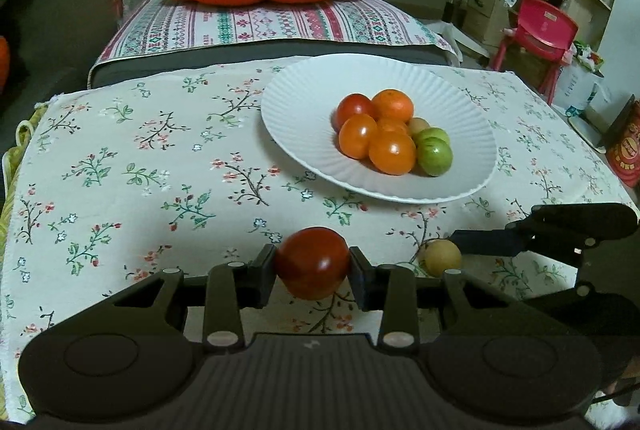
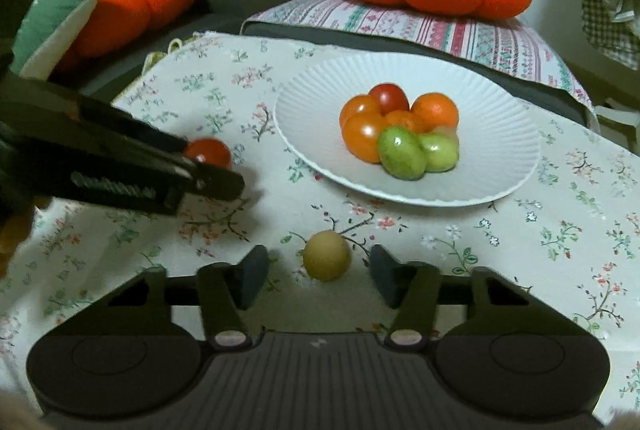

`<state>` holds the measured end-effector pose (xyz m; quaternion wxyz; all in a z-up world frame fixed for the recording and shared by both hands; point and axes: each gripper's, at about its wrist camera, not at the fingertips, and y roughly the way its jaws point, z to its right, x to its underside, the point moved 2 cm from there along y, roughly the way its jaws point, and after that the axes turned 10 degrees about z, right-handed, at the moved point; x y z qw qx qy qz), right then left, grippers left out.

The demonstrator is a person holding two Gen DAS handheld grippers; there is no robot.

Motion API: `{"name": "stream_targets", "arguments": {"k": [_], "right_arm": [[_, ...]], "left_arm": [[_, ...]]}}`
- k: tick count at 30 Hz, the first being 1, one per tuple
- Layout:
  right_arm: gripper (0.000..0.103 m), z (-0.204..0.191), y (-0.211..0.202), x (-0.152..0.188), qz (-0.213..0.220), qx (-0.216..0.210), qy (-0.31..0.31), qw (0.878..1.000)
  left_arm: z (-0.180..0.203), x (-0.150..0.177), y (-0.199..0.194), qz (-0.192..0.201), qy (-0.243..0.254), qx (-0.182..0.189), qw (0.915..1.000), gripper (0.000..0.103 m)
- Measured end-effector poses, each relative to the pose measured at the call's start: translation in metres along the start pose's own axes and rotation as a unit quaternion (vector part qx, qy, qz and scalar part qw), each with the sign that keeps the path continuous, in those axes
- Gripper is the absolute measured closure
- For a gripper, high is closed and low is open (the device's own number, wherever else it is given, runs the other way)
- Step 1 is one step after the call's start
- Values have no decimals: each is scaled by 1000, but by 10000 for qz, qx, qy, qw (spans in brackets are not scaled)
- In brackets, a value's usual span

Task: Organize fruits
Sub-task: 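Grasp the small tan fruit with the right tool while the left tool holds the tomato, then carry the tomato and tan fruit onto the white plate and open both tools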

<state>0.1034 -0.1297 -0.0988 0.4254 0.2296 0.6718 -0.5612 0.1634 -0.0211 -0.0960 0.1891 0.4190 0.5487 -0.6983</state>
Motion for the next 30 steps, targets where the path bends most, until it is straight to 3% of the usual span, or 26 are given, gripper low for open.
{"name": "stream_targets", "arguments": {"k": [2, 15, 22, 30], "right_arm": [[81, 3, -1, 0, 50, 18, 30, 10000], [81, 3, -15, -12, 197, -210, 151, 9995], [81, 11, -36, -34, 556, -307, 305, 9975], [81, 54, -43, -54, 942, 103, 743, 9927]], "left_arm": [[-1, 0, 0, -19, -18, -5, 10000, 87], [-1, -8, -2, 115, -125, 12, 9999, 87], [-2, -24, -3, 384, -339, -25, 9987, 87], [1, -50, 8, 695, -593, -91, 9958, 87]]}}
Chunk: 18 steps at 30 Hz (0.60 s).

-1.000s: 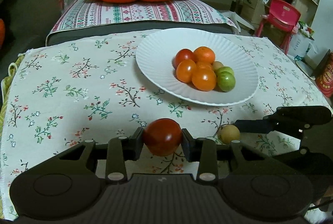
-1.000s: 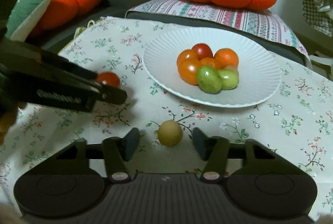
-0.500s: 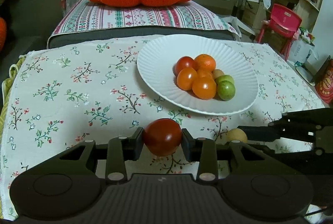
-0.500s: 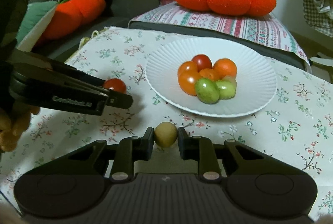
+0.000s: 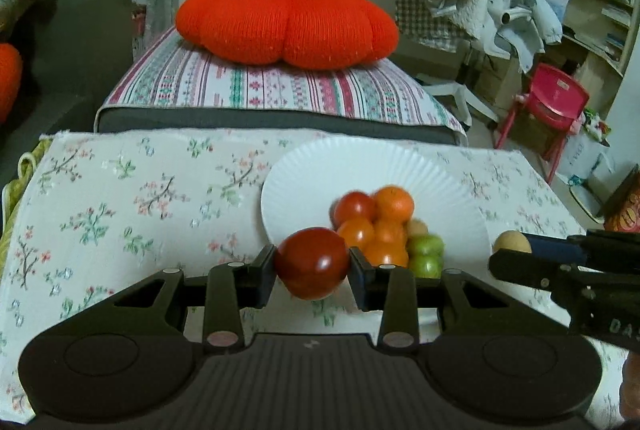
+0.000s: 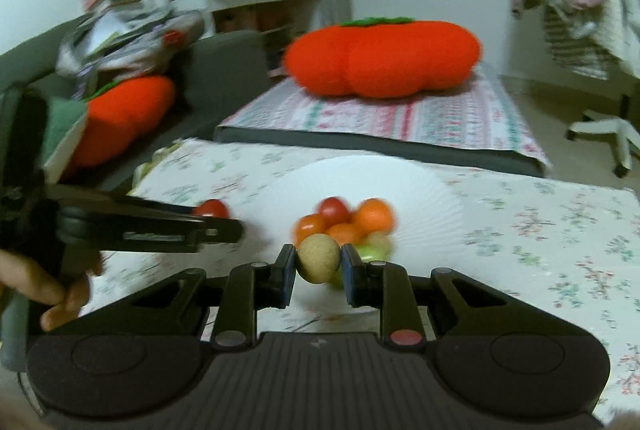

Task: Organize fruits
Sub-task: 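Carry the tomato and tan fruit onto the white plate and open both tools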

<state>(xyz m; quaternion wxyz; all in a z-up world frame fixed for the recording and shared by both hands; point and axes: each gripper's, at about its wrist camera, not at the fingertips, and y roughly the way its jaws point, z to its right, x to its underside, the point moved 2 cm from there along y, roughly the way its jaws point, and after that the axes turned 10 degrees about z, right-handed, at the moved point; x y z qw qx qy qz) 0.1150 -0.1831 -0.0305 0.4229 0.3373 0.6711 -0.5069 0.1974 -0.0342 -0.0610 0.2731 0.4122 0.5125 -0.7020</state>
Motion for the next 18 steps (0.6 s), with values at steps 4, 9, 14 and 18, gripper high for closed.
{"name": "stream_targets", "arguments": {"k": [4, 9, 14, 18], "right_arm": [[81, 26, 13, -1, -41, 261, 346, 9991], [81, 50, 27, -1, -44, 477, 654, 9967], [81, 55, 41, -2, -22, 489, 653, 9967], [81, 43, 49, 0, -59, 445, 336, 9984]], "left_arm": [[0, -10, 15, 83, -107, -40, 9999, 87], [4, -15, 33, 51, -171, -52, 9998, 87], [0, -15, 46, -5, -303, -37, 9995, 87], [-8, -13, 55, -55, -535, 115, 9985, 87]]}}
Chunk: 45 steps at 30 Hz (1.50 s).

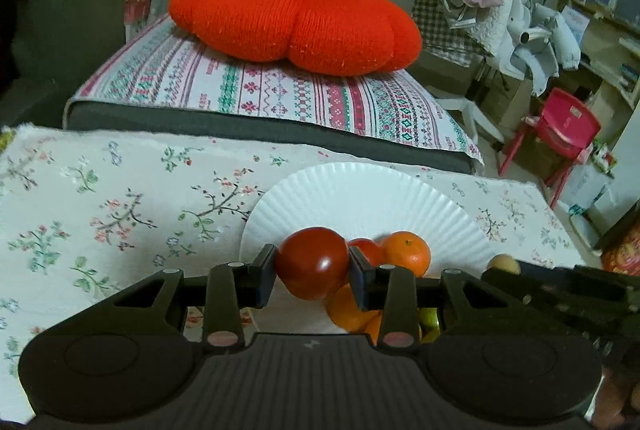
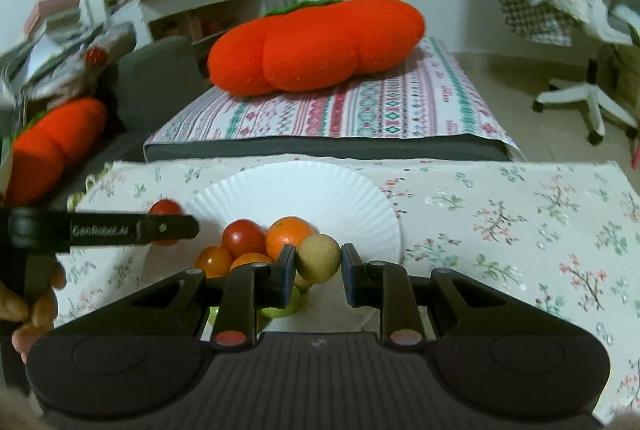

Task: Organize fruits

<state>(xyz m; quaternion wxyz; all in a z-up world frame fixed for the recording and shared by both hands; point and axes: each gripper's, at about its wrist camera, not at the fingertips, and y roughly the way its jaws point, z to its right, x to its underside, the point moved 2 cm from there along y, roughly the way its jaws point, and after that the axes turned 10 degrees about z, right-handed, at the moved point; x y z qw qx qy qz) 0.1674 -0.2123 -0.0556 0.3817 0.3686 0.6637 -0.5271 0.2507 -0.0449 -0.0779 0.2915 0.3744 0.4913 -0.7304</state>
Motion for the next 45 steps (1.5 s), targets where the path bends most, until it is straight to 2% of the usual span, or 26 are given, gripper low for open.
{"name": "stream_targets", "arguments": {"k": [3, 8, 14, 20, 28, 31, 33, 38, 41, 45], "right_arm": [[81, 1, 0, 1, 11, 13, -24, 10000], [81, 3, 5, 5, -50, 7, 86, 10000], [81, -2, 9, 9, -116, -20, 32, 9999], [78, 2, 7, 9, -88, 28, 197, 9998], [78, 6, -8, 1, 0, 127, 497, 9987], [78, 4, -15, -1, -26, 124, 550, 9984], [75, 1, -22, -2, -62, 110, 511, 9986], [68, -3, -44, 0, -189, -52, 474, 9987], [61, -1, -59, 3, -292, -73, 567, 9979], [55, -4, -78, 4, -424, -128, 652, 9969]], "left_arm": [[-5, 3, 3, -32, -152, 42, 9999, 87], [4, 6, 3, -23, 74, 78, 9999, 86], [4, 6, 4, 26, 108, 124, 9999, 86], [0, 4, -3, 78, 78, 185, 9998, 75], [-7, 0, -24, 110, -52, 189, 9997, 71], [-7, 0, -37, 143, -37, 177, 9997, 67], [-4, 3, -47, 142, 44, 111, 9998, 60], [7, 18, -63, -130, 376, -83, 9992, 51], [12, 20, -78, -161, 316, -118, 9993, 35], [24, 22, -105, -41, 437, -63, 9990, 30]]}}
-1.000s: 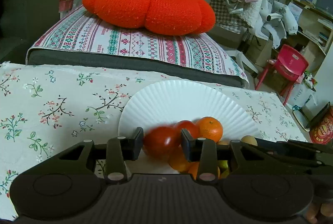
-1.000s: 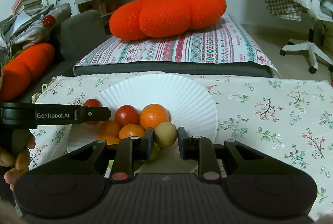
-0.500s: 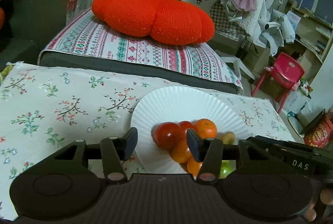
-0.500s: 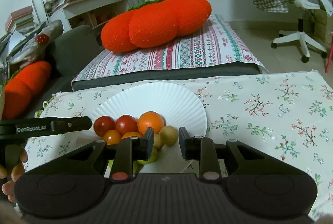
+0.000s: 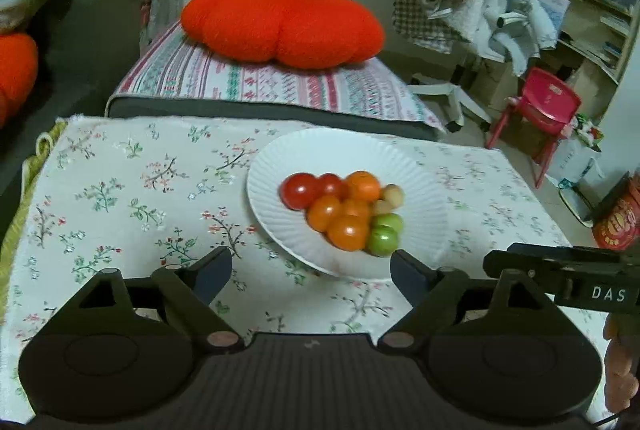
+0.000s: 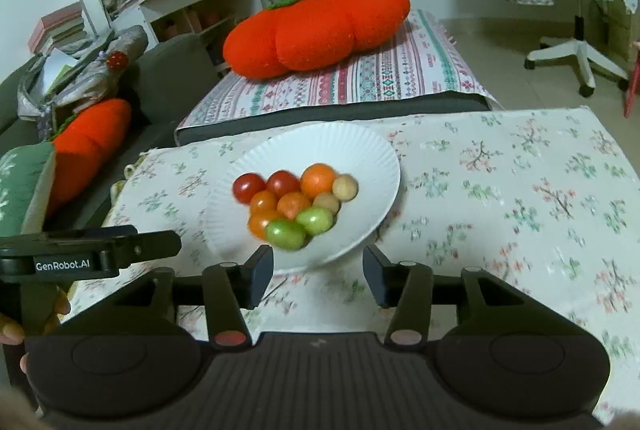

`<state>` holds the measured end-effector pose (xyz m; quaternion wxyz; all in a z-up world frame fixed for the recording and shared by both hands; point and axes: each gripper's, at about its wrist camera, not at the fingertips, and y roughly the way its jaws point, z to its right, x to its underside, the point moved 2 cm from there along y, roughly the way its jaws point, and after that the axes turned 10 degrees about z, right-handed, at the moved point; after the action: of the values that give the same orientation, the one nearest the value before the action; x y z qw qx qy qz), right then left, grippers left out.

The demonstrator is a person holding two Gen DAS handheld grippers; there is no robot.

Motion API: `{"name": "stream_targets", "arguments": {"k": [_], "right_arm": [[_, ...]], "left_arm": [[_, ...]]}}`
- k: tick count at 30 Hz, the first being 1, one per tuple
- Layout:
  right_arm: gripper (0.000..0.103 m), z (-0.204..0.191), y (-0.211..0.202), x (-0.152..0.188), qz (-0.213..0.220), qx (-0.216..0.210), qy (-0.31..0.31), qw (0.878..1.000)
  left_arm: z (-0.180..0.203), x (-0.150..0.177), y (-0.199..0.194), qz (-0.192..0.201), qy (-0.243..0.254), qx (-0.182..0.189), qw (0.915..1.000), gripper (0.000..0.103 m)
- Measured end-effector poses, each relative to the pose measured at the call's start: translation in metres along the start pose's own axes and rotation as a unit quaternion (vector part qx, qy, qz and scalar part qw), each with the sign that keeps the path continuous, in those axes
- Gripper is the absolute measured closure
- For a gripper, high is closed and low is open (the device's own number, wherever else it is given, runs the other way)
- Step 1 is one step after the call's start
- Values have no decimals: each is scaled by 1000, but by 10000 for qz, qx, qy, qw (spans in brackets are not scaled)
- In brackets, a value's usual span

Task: Organize fruits

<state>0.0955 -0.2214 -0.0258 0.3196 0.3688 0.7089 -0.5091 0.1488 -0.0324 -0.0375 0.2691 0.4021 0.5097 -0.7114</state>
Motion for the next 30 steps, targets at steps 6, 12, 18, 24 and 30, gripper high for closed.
{"name": "stream_targets", "arguments": {"k": [6, 12, 18, 24, 30], "right_arm": [[21, -9, -33, 0, 119, -152, 247, 9995], [0, -16, -61, 13, 322, -292, 87, 9990], [0, -19, -61, 16, 345, -339, 54, 9988], [0, -26, -61, 24, 336, -245, -250, 9988], [0, -32, -64, 30, 290, -219, -466, 9983]], "left_arm": [[5, 6, -23, -143, 17, -438, 9989, 24], [6, 12, -50, -133, -211, -600, 9979, 16], [6, 13, -71, 119, -195, -857, 9961, 16], [12, 23, -60, 121, 208, -972, 9950, 16], [10, 28, -60, 102, 258, -963, 9950, 16]]}}
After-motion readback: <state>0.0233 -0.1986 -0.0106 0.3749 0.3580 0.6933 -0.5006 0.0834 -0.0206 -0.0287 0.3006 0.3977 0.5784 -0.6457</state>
